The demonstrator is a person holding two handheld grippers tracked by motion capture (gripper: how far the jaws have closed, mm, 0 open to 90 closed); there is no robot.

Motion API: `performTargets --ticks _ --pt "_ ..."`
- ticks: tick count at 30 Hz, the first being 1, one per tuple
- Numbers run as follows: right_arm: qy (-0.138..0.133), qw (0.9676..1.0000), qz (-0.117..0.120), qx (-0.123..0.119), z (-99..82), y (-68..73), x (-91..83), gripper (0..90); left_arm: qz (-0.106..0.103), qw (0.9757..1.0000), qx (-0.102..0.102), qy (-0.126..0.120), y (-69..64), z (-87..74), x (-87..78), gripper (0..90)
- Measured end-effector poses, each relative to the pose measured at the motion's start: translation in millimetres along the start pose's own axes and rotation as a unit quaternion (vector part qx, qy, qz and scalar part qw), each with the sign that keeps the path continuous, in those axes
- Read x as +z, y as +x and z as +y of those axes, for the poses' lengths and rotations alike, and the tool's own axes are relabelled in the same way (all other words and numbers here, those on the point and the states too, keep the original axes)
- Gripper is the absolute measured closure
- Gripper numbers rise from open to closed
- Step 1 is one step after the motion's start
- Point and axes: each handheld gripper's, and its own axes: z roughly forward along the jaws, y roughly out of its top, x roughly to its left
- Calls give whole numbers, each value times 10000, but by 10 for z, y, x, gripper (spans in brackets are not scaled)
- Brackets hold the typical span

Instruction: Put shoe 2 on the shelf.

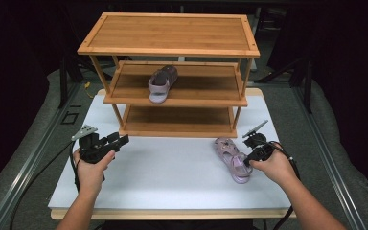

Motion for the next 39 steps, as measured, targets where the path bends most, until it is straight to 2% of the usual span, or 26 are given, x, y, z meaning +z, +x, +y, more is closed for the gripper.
performTargets --ticks 1,2,5,8,9,10,11,13,15,16,17,18,21,23,26,29,30,31,32,35,37,38,39 --pt "-152 9998 72 57 -44 11 -26 834 2 10000 5 10 1 -1 2 482" --pt "-152 9998 72 57 -44 11 -26 834 0 10000 -3 15 1 -2 5 482" --pt "-484 9986 159 107 -109 43 -90 834 -8 10000 -11 12 4 -3 4 482" --pt "-930 9948 362 184 -179 71 -151 833 -7 10000 -26 14 9 -5 6 482" --pt "-1095 9937 164 195 -201 97 -169 833 -7 10000 -31 18 10 -6 7 482" --pt "-1297 9898 540 216 -228 98 -186 833 -7 10000 -33 17 10 -8 8 482" --pt "-1467 9881 365 268 -251 134 -199 833 -6 10000 -31 20 10 -8 9 482" --pt "-1877 9808 420 311 -304 188 -217 834 -7 10000 -35 19 12 -9 11 482" --pt "-2147 9751 478 295 -330 234 -222 834 -4 10000 -38 28 13 -10 15 482" --pt "-2391 9690 519 332 -348 285 -228 835 -5 10000 -37 34 12 -12 17 482" --pt "-2391 9690 519 332 -348 285 -228 835 -5 10000 -37 34 12 -12 17 482" --pt "-2506 9661 524 342 -353 311 -232 835 -7 10000 -32 39 11 -13 17 482" --pt "-2836 9562 634 352 -361 395 -252 835 -14 10000 -33 42 11 -14 17 482" --pt "-3071 9495 534 342 -363 462 -269 835 -14 10000 -27 39 12 -15 16 482" --pt "-3369 9390 563 401 -369 548 -294 835 -20 10000 -38 42 14 -17 17 483" --pt "-3721 9255 518 479 -379 631 -299 835 -21 10000 -45 37 17 -19 16 483" --pt "-3809 9221 471 487 -383 662 -302 835 -17 10000 -39 34 18 -18 16 483" --pt "-3982 9150 381 521 -382 715 -305 835 -21 10000 -44 35 18 -19 16 483" --pt "-3982 9150 381 521 -382 715 -305 835 -22 10000 -46 35 19 -19 16 483" --pt "-4186 9061 370 493 -362 778 -341 835 -22 10000 -47 46 16 -23 21 483" --pt "-4283 9018 332 478 -338 822 -370 835 -23 10000 -35 49 13 -23 23 483" --pt "-4365 8980 331 437 -305 873 -409 835 -26 10000 -35 49 12 -23 23 483" --pt "-4365 8980 331 437 -305 873 -409 835 -29 10000 -34 47 12 -23 24 483"
